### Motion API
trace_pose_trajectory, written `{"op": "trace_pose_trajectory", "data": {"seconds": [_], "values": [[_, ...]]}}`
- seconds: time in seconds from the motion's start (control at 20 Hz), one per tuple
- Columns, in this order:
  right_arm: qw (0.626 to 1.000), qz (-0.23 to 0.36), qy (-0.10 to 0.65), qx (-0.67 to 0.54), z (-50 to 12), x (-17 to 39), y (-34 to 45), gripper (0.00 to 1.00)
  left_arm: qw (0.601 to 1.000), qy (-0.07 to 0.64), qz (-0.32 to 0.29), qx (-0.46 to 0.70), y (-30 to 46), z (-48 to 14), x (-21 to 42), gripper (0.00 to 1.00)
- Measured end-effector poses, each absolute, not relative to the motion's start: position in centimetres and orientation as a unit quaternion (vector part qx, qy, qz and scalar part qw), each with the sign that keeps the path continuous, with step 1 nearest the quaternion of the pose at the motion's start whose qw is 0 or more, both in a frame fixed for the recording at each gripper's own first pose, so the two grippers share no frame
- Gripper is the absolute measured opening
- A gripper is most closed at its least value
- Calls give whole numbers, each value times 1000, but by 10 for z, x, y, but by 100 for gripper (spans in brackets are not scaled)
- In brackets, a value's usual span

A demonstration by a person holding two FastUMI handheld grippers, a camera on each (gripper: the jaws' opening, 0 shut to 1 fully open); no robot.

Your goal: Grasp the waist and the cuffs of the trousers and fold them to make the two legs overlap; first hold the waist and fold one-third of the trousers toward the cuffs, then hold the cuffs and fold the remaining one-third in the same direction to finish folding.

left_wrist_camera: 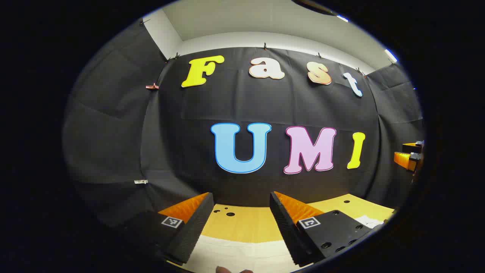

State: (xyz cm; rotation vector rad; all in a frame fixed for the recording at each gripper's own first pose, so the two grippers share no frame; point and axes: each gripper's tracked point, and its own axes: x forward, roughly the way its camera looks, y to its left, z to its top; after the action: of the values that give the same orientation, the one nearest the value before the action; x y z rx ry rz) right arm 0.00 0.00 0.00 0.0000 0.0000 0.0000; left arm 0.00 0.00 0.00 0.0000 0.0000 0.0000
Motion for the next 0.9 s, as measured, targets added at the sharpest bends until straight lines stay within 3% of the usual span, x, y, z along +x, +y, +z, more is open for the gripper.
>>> {"op": "trace_pose_trajectory", "data": {"seconds": [0.9], "values": [[1000, 3, 6, -16, -1, -2, 2, 97, 1000, 6, -8, 25, 11, -7, -2, 95]]}}
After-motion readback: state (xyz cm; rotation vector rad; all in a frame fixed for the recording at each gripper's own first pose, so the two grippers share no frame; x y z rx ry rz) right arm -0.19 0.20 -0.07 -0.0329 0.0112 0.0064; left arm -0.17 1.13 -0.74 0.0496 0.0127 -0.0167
